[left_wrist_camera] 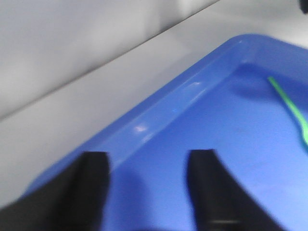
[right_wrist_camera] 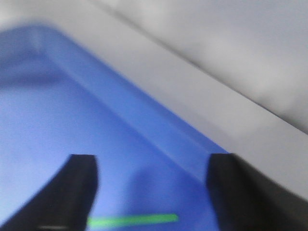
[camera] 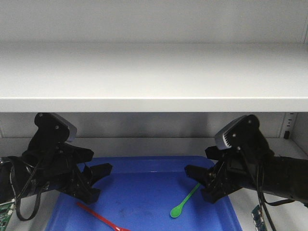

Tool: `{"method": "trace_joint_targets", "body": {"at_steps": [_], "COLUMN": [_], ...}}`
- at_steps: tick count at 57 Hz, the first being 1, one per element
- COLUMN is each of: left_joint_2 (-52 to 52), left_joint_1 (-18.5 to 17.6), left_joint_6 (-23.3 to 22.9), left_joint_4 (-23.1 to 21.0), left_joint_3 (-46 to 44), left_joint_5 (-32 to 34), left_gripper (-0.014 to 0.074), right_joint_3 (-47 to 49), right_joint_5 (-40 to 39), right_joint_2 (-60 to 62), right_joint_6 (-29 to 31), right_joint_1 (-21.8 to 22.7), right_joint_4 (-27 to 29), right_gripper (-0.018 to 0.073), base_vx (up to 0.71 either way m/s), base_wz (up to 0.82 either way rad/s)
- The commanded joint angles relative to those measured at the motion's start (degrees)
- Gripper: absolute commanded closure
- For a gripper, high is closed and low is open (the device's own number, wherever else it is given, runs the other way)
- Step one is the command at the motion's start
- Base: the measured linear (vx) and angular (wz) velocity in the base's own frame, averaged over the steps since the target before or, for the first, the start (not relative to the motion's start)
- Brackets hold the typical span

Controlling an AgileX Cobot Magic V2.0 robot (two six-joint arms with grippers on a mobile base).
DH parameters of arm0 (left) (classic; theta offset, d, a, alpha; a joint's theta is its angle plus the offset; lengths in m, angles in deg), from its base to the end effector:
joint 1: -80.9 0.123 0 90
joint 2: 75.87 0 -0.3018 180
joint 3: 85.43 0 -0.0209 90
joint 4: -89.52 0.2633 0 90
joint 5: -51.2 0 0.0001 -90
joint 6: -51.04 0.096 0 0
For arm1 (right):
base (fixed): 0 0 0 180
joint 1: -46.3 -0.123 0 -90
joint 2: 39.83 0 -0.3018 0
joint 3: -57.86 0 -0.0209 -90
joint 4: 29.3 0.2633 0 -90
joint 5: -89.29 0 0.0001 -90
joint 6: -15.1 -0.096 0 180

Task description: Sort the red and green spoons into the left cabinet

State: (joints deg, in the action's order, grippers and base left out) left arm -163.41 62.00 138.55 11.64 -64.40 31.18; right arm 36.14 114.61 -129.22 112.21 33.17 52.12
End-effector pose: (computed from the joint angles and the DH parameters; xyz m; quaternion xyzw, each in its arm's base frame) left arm 0.2985 -0.1363 0.3252 0.2984 0.7711 -0.1816 0.5323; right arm 0.3108 0.1143 0.3125 -0.3236 0.7667 0.1669 0.5288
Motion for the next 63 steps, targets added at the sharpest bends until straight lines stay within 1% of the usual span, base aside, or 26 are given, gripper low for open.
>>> {"method": "trace_joint_targets", "body": {"at_steps": [1,4,6,8,9,10,16,19,23,26,34,38,44,55,63], "left_joint_2": [2.1,2.1,2.1,2.1,2.1,2.2,3.0,3.8,5.5,6.8,12.0,15.9,22.1,35.1,43.4], "left_joint_1": [-0.3,-0.3,-0.3,-0.3,-0.3,-0.3,-0.3,-0.3,-0.3,-0.3,-0.6,-0.6,-0.6,-0.6,-0.6], "left_joint_6": [-5.1,-7.6,-9.7,-11.8,-13.0,-13.7,-18.8,-20.6,-21.9,-22.0,-23.7,-24.5,-24.5,-24.5,-24.6], "left_joint_4": [1.5,4.8,6.9,8.9,9.7,10.8,14.2,15.3,16.7,17.1,17.1,17.1,16.9,13.0,11.6], "left_joint_3": [-1.9,-1.9,-1.9,-1.9,-1.9,-1.9,-1.9,-1.9,-1.9,-1.8,1.2,4.7,10.8,21.2,26.0], "left_joint_5": [-3.0,-6.1,-7.8,-9.3,-9.8,-10.5,-11.9,-11.9,-12.0,-12.1,-10.6,-8.7,-6.5,-3.7,-2.5], "left_gripper": [0.0302,0.0394,0.0482,0.0541,0.0587,0.0606,0.0599,0.0598,0.0598,0.0597,0.0597,0.0597,0.0597,0.0597,0.0597], "right_joint_3": [1.0,0.1,-0.5,-1.3,-1.6,-2.0,-4.6,-6.1,-8.3,-10.1,-14.2,-15.9,-18.2,-20.2,-20.2], "right_joint_5": [0.5,0.6,0.6,0.5,0.5,0.5,-0.4,-1.0,-1.6,-2.1,-2.7,-2.7,-2.7,-2.5,-0.2], "right_joint_2": [3.7,4.4,5.0,5.5,5.8,6.2,8.5,9.9,12.1,13.9,19.6,22.3,26.5,32.6,35.2], "right_joint_6": [-6.9,-10.3,-11.9,-13.5,-14.0,-14.7,-16.4,-16.4,-16.4,-16.4,-16.4,-16.4,-16.4,-16.4,-16.4], "right_joint_1": [0.0,0.0,0.0,0.0,0.0,0.0,0.0,0.0,0.0,0.0,0.0,0.0,0.0,0.0,0.0], "right_joint_4": [-1.0,-3.7,-5.5,-7.2,-7.7,-8.4,-9.2,-9.1,-8.9,-8.7,-7.1,-6.7,-6.2,-6.3,-6.3], "right_gripper": [0.0253,0.0368,0.0444,0.052,0.0551,0.0574,0.0567,0.0563,0.0563,0.0563,0.0562,0.0562,0.0562,0.0562,0.0562], "base_vx": [0.0,0.0,0.0,0.0,0.0,0.0,0.0,0.0,0.0,0.0,0.0,0.0,0.0,0.0,0.0], "base_wz": [0.0,0.0,0.0,0.0,0.0,0.0,0.0,0.0,0.0,0.0,0.0,0.0,0.0,0.0,0.0]}}
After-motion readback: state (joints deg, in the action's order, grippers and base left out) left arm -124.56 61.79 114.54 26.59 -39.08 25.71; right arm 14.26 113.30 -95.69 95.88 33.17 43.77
